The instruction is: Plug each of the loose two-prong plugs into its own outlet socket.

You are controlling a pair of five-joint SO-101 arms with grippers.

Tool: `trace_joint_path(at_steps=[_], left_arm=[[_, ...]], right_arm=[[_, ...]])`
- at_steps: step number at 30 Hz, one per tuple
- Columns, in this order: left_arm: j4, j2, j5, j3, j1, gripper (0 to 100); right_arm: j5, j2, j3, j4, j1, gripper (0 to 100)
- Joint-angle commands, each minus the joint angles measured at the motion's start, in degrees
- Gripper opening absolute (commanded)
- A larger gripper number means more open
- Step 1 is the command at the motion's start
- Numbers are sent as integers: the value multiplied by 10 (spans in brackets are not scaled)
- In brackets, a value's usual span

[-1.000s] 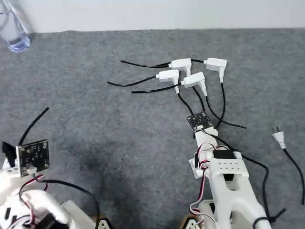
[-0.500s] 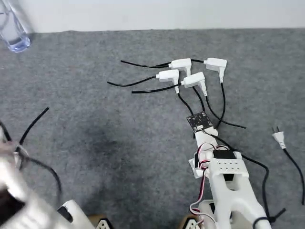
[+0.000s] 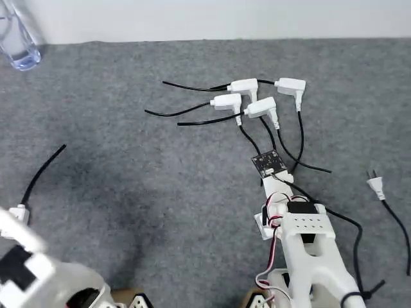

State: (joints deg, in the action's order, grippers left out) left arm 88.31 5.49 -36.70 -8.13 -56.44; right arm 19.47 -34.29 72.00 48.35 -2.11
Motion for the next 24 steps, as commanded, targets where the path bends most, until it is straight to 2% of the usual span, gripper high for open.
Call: trace_joint_path(at_steps=[1,8,15,24], left_arm=[[-14,86,-112,-23,-19,188],[-17,174,-213,-23,-32,192],[-67,237,-212,-23,-38,192],[-71,289,-176,-24,-29,186]], right_arm=[[-4,-15,-4,-11,-7,483],[-4,-15,-4,-11,-7,483],[-4,-15,-4,-11,-8,483],[-4,-15,-4,-11,-8,483]])
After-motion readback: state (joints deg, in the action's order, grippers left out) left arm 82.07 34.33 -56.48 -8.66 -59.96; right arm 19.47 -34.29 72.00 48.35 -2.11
